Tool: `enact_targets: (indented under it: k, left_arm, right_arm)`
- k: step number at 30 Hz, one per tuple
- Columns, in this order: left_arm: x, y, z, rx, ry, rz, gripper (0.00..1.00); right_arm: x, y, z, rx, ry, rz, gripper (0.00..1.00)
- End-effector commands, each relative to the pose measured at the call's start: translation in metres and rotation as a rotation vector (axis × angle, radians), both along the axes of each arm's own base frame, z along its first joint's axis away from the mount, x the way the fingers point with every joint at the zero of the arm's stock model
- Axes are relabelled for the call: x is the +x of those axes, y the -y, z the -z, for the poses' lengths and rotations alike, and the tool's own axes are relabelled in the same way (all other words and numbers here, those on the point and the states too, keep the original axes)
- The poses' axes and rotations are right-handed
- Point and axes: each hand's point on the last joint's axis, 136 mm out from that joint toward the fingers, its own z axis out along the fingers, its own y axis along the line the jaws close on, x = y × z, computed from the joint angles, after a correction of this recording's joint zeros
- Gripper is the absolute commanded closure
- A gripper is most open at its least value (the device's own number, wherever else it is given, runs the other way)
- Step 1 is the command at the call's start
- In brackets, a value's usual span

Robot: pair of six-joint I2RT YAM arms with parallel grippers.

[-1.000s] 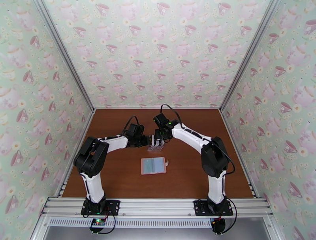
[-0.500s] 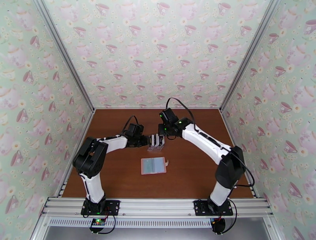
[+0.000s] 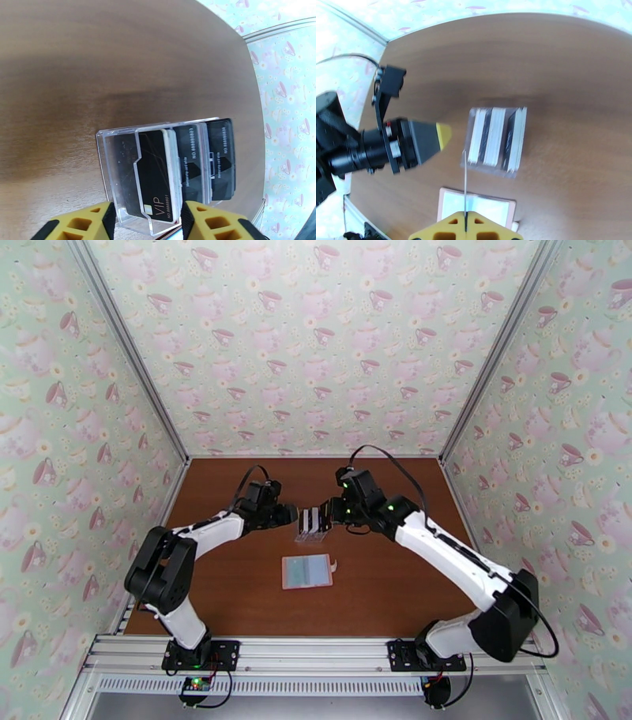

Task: Put the credit cards into the card holder

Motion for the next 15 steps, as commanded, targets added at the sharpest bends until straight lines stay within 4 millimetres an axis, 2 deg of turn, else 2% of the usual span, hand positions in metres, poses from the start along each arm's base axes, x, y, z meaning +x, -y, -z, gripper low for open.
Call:
enact_targets:
  k: [1, 4, 5, 11, 15]
  left_arm:
    - [-0.005, -0.014, -0.003, 0.056, 0.016, -0.022, 0.44]
    - [-0.01, -0.017, -0.01, 0.059, 0.025, -0.022, 0.42]
    - [-0.019, -0.02, -0.002, 0.069, 0.002, -0.021, 0.42]
    - [-0.05, -0.028, 0.0, 0.09, -0.013, -0.007, 0.42]
    - [-0.076, -0.034, 0.016, 0.114, -0.06, 0.013, 0.43]
  right_arm:
    - [-0.014, -0.008, -0.006, 0.106, 0.0, -0.03, 1.0]
    - [-0.027, -0.008, 0.004, 0.147, -0.014, -0.047, 1.0]
    - [-0.03, -0.008, 0.006, 0.162, -0.014, -0.055, 1.0]
    - [-0.049, -0.011, 0.028, 0.248, -0.044, -0.094, 1.0]
    - [-0.059, -0.02, 0.043, 0.309, -0.063, -0.12, 1.0]
